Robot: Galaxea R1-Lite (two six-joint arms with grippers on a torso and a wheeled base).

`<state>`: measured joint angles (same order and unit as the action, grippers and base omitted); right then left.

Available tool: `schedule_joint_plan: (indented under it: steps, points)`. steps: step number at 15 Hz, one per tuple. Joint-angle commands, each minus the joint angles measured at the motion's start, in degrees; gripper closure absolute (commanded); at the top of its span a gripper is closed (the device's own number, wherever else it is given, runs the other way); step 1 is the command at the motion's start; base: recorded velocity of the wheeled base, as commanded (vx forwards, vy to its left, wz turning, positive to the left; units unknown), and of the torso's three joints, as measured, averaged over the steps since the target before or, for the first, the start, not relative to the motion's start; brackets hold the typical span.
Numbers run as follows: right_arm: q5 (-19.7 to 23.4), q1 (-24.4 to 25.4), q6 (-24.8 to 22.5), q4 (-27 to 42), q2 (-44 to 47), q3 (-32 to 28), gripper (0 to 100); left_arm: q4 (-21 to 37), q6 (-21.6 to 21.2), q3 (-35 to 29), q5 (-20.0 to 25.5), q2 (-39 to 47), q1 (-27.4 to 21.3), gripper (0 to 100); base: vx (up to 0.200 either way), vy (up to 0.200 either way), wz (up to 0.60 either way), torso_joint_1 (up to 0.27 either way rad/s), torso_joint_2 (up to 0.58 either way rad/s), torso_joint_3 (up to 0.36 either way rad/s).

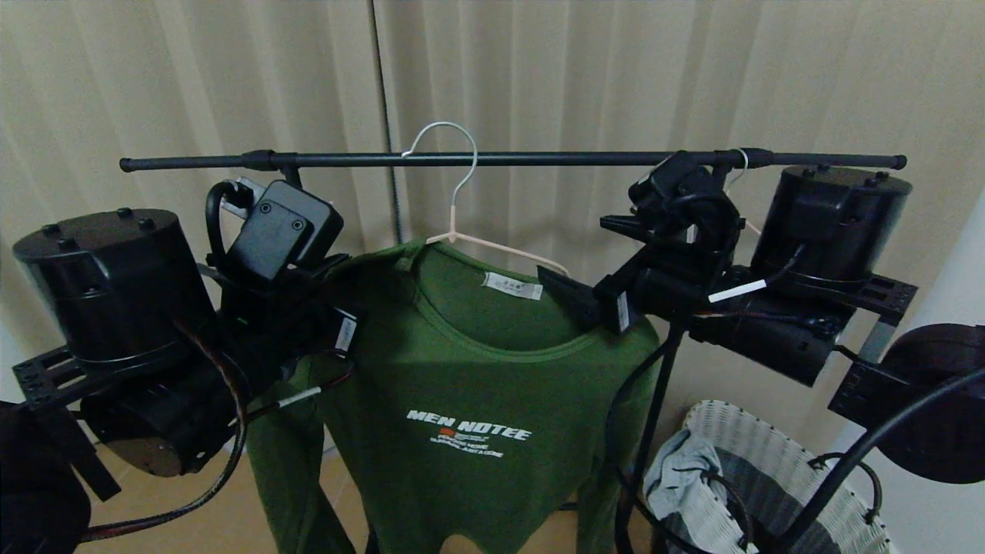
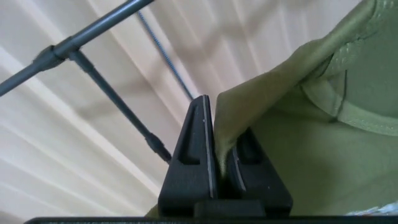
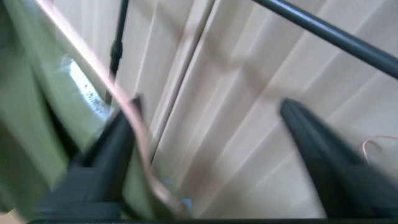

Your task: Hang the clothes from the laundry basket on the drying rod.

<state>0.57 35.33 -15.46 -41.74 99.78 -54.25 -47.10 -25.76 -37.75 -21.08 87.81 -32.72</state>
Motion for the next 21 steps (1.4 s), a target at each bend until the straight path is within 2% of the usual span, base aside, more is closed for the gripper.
schedule_joint_plan:
  steps: [1, 4, 14, 15, 19, 21]
  points:
    - [-0.31, 0.09, -0.1, 0.17, 2.52, -1.3, 100, 0.0, 0.01, 0.93, -0.02, -0.8, -0.85, 100, 0.0, 0.0, 0.0, 0.0, 0.0, 0.0]
    - [-0.75, 0.97, -1.94, 0.87, 2.79, -1.56, 100, 0.0, 0.01, 1.46, -0.02, -0.89, -1.73, 100, 0.0, 0.0, 0.0, 0.0, 0.0, 0.0]
    - [-1.01, 1.94, -1.94, 0.7, 1.47, -0.86, 100, 0.0, -0.17, 3.56, 0.77, -3.08, -2.61, 100, 0.0, 0.0, 0.0, 0.0, 0.0, 0.0]
    - [-1.98, 1.94, -1.94, 0.7, 1.12, -0.86, 100, 0.0, -0.26, 3.56, 0.77, -3.43, -2.61, 0, 0.0, 0.0, 0.0, 0.0, 0.0, 0.0]
    - [-3.21, 1.32, -1.94, 0.78, -0.82, 0.63, 100, 0.08, 0.09, 4.62, 0.95, -5.89, -2.96, 0, 0.0, 0.0, 0.0, 0.0, 0.0, 0.0]
    - [-3.21, -1.23, -1.94, 0.7, -2.57, 2.74, 100, 0.26, 0.71, 7.7, 1.04, -9.59, -2.88, 0, 0.0, 0.0, 0.0, 0.0, 0.0, 0.0]
